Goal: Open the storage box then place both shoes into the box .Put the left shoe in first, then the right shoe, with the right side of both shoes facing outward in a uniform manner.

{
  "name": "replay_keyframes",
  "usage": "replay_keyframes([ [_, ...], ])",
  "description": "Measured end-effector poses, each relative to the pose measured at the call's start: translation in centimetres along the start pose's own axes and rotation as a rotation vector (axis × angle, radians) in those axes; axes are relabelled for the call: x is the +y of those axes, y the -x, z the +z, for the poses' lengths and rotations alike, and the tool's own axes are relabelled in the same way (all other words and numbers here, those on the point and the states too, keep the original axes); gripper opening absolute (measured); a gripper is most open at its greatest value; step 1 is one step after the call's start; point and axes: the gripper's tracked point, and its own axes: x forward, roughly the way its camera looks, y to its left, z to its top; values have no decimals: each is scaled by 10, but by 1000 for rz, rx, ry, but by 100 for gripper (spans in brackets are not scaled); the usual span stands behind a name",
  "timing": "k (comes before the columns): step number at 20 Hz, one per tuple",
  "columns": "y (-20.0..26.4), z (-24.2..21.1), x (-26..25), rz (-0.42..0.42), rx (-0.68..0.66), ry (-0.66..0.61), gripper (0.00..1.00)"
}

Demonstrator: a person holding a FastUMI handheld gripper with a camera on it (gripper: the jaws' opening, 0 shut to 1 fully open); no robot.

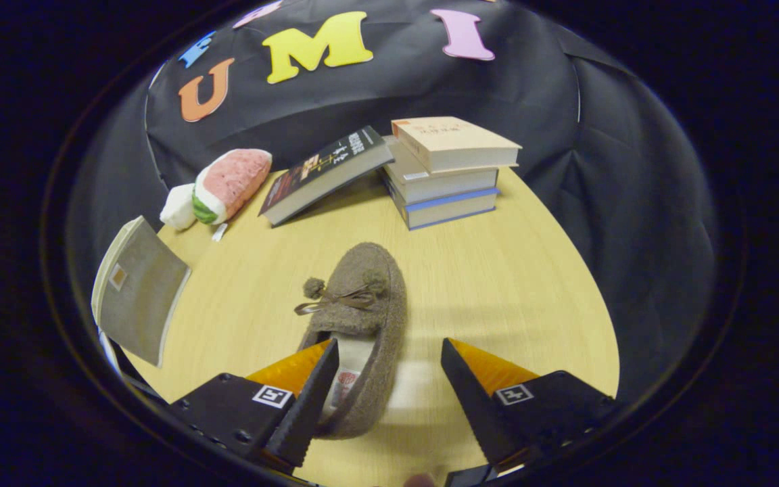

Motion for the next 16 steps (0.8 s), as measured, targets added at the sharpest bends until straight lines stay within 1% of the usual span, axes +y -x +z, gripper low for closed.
replay_keyframes([
  [1,-6,-2,0,-4,14,-7,88],
  [2,-9,-3,-1,-11,23,-11,78],
  [3,-12,-3,-1,-11,31,-21,73],
  [6,-18,-8,7,12,66,-57,41],
  [8,-22,-8,6,0,78,-72,24],
  [9,-21,-9,2,-22,92,-77,24],
  [11,-20,-9,4,-6,108,-127,0],
  [16,-14,-8,10,36,134,-270,0],
])
